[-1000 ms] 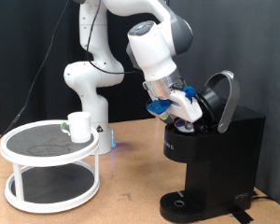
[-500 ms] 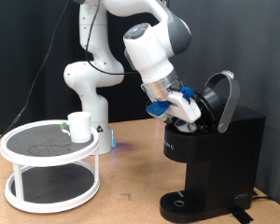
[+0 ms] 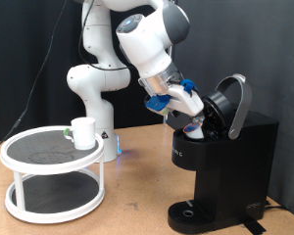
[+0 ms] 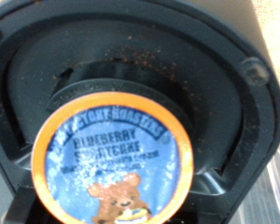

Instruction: Make a cup of coffee with the keurig machine

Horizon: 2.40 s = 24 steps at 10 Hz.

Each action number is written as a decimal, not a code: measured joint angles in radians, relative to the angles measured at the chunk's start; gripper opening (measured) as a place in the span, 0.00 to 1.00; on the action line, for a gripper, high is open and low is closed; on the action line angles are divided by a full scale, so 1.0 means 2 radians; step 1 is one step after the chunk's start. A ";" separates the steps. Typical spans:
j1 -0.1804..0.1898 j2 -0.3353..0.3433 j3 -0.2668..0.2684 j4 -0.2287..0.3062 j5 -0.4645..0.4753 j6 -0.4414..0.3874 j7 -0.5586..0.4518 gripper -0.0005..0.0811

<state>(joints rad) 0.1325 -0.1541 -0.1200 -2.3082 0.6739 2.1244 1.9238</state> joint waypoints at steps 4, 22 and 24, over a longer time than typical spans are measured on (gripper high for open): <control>0.002 0.002 0.012 -0.013 -0.013 0.008 0.007 0.91; -0.023 -0.065 -0.014 -0.001 0.119 -0.003 -0.014 0.91; -0.024 -0.075 -0.020 0.023 0.127 -0.018 0.002 0.91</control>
<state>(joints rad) 0.0853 -0.3044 -0.1609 -2.2618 0.9288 2.0886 1.9282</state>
